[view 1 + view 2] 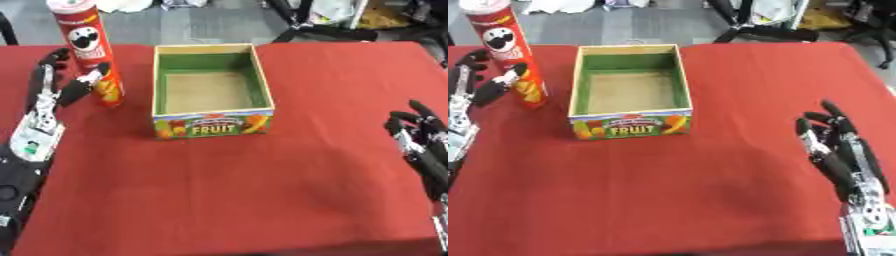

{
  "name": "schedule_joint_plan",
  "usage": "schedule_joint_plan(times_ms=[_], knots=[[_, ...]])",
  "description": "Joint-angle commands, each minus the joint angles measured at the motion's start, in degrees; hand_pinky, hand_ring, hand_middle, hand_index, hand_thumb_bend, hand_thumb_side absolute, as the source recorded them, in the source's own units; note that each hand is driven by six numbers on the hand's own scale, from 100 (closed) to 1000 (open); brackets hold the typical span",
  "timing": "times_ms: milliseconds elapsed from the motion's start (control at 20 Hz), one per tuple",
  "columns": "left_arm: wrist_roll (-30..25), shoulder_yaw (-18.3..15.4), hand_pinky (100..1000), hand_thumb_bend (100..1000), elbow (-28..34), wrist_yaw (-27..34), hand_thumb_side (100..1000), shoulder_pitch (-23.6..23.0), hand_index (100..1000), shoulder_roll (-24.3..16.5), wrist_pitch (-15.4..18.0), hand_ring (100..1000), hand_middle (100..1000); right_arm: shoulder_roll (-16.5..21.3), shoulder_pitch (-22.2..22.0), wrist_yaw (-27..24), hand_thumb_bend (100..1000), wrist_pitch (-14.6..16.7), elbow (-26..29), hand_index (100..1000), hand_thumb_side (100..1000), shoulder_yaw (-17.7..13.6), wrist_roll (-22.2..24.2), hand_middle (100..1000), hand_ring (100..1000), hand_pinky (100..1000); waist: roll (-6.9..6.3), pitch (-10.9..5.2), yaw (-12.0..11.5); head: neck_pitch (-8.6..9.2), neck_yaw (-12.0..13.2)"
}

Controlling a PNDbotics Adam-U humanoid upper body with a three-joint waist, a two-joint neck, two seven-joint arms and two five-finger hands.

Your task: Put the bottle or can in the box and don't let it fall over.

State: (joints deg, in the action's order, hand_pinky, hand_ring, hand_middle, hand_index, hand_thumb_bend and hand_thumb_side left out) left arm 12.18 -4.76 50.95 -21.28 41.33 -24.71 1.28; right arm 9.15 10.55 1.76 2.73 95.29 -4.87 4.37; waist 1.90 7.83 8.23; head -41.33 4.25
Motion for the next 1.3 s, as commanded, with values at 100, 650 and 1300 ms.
schedule_joint_plan(times_ms=[100,650,1300], knots=[[-0.3,0.1,850,719,-1.3,-1.2,616,2.3,904,-2.0,0.6,854,808,0.6,0.6,-0.4,291,0.2,0.5,973,464,0.1,0.4,785,781,866,0.03,-1.16,0.3,0.82,0.2],[-1.4,0.0,850,710,-5.4,-2.4,604,4.5,874,-2.3,1.4,851,800,0.6,0.5,-0.4,289,0.2,0.3,973,464,0.3,0.6,784,781,866,-0.07,-1.27,0.7,0.72,0.4],[-5.2,-0.1,858,291,-6.7,-0.1,133,4.7,560,-2.2,4.0,857,795,0.5,0.5,-0.6,281,0.1,0.2,972,467,0.2,0.6,784,780,865,-0.18,-1.3,1.1,0.67,0.4]])
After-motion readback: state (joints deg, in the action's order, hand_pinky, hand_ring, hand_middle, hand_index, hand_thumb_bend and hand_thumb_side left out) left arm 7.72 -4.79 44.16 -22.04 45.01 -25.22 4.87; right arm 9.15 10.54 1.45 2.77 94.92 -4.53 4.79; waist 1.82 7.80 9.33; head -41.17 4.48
